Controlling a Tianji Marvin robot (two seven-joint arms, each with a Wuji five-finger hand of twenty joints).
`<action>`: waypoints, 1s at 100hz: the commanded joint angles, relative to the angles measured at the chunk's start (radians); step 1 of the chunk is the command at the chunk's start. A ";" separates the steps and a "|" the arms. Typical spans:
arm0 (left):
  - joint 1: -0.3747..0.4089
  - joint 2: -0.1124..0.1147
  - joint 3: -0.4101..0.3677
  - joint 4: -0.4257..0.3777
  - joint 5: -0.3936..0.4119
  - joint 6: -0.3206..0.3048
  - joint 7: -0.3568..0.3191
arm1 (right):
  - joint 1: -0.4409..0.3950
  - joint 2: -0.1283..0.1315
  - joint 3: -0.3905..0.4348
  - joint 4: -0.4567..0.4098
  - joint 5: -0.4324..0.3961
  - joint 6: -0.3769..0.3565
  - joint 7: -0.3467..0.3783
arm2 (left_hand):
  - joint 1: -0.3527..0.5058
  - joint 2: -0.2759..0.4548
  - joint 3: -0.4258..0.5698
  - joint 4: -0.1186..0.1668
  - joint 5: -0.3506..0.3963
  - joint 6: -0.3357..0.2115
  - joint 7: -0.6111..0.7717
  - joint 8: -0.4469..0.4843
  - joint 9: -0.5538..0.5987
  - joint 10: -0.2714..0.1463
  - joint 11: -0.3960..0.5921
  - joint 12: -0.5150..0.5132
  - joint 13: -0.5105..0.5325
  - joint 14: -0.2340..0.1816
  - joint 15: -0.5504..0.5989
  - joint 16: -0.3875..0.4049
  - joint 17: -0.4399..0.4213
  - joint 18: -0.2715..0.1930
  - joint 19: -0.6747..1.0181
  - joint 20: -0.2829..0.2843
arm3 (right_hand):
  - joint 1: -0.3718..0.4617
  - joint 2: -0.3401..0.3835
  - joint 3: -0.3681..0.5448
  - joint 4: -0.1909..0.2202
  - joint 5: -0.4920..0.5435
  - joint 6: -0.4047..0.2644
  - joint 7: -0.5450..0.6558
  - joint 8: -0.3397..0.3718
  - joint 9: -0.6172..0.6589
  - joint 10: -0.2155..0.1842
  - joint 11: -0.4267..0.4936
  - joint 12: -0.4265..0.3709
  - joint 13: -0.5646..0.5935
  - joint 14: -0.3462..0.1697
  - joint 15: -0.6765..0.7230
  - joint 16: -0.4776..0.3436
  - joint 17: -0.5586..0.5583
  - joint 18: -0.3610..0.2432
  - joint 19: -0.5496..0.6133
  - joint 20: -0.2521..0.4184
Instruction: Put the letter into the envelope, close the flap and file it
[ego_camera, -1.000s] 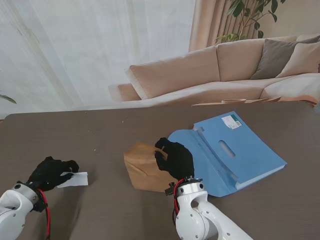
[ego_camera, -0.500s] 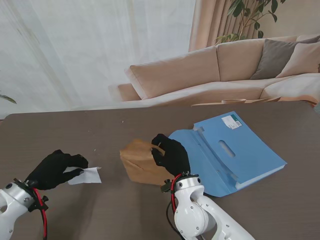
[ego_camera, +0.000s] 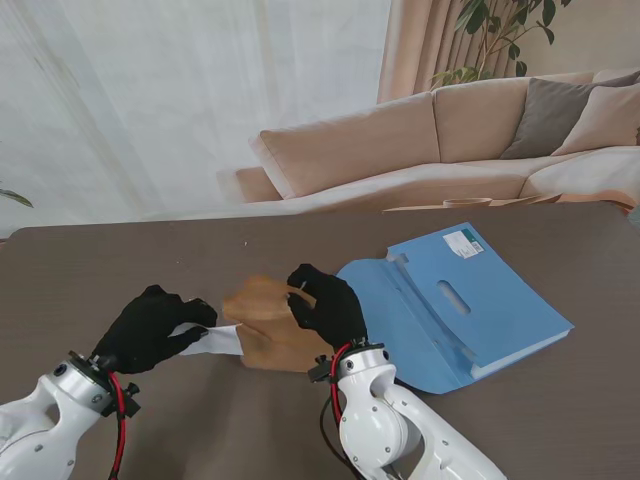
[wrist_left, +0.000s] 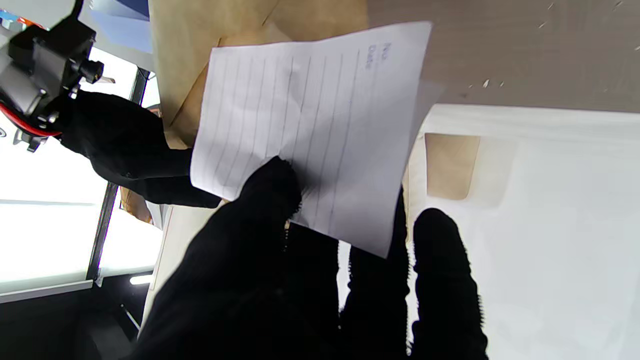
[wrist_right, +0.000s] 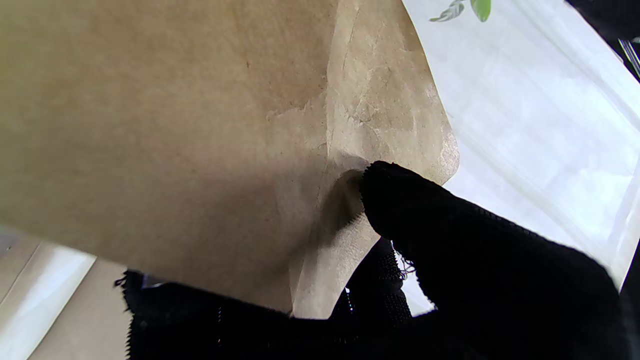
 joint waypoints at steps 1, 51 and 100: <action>-0.005 -0.018 0.023 -0.019 -0.017 0.008 -0.015 | 0.003 -0.012 -0.008 -0.004 0.011 -0.009 0.018 | 0.045 -0.034 0.045 0.000 0.042 0.002 0.005 0.005 0.025 0.005 0.033 0.007 0.024 0.011 0.020 0.021 -0.002 0.020 0.026 0.019 | 0.030 0.017 0.015 0.031 -0.009 -0.014 0.048 0.013 -0.013 -0.006 0.029 0.006 0.027 0.008 0.032 0.008 0.020 -0.021 0.132 -0.012; -0.026 -0.030 0.139 -0.019 0.051 0.051 0.127 | 0.015 -0.021 -0.023 -0.011 0.047 -0.031 0.022 | 0.001 -0.129 0.111 -0.018 0.173 0.004 -0.029 -0.056 -0.103 0.002 0.081 0.245 -0.110 -0.023 -0.010 0.223 -0.069 -0.017 0.030 0.027 | 0.028 0.016 0.017 0.034 -0.007 -0.014 0.048 0.013 -0.011 -0.005 0.030 0.006 0.028 0.011 0.035 0.008 0.021 -0.018 0.134 -0.013; -0.056 -0.036 0.229 0.001 0.157 0.204 0.267 | 0.012 -0.024 -0.026 -0.018 0.068 -0.044 0.026 | -0.008 -0.146 0.137 -0.043 0.160 0.040 0.003 -0.119 -0.048 0.059 0.175 0.096 -0.024 0.001 0.088 0.188 0.000 0.020 0.101 0.052 | 0.028 0.016 0.019 0.035 -0.006 -0.014 0.047 0.015 -0.012 -0.004 0.031 0.006 0.028 0.012 0.037 0.008 0.022 -0.016 0.136 -0.012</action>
